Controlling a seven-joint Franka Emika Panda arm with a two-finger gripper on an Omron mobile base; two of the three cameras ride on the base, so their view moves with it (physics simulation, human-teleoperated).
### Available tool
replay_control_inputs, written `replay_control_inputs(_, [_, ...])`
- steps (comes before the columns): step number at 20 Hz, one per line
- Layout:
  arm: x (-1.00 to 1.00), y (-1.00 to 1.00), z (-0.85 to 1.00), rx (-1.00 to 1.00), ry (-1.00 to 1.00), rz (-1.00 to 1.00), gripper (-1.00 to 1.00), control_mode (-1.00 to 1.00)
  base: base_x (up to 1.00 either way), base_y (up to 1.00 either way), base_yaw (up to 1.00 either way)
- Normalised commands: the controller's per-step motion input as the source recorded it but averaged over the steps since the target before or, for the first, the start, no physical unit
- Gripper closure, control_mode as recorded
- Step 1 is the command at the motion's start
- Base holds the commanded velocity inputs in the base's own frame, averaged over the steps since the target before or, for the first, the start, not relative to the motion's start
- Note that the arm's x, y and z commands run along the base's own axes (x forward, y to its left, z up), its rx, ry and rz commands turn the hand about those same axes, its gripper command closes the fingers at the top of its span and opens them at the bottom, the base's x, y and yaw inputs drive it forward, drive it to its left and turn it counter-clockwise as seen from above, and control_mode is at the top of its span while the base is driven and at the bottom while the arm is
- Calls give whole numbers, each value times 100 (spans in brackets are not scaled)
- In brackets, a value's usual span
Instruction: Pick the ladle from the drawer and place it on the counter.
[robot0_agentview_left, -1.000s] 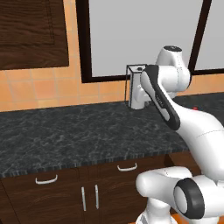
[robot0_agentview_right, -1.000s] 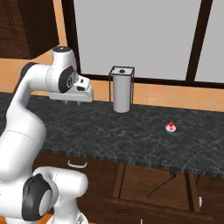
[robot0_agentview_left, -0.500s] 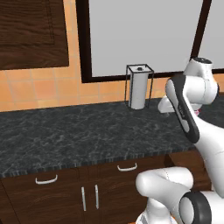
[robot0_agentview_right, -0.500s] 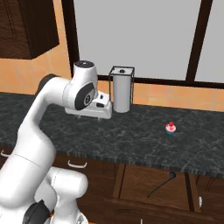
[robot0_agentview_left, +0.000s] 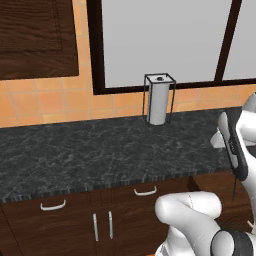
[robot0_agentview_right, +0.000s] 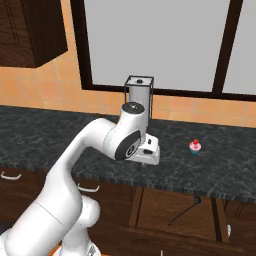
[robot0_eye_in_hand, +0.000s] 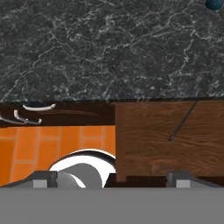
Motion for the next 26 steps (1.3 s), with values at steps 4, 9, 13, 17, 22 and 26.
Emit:
replay_control_inputs(4, [-3,-88,-50,0,0,-8,-100,-100,0,0,0])
replay_control_inputs(9, [1,-64,-24,0,0,-6,-100,-100,0,0,0])
replay_control_inputs(13, [0,-73,-37,0,0,-1,-100,-100,0,0,0])
replay_control_inputs(17, [9,-57,-28,0,0,0,-100,-100,0,0,0])
replay_control_inputs(22, [32,-43,-24,0,0,0,-100,-100,0,0,0])
replay_control_inputs(26, [40,-27,-30,0,0,0,-100,-100,0,0,0])
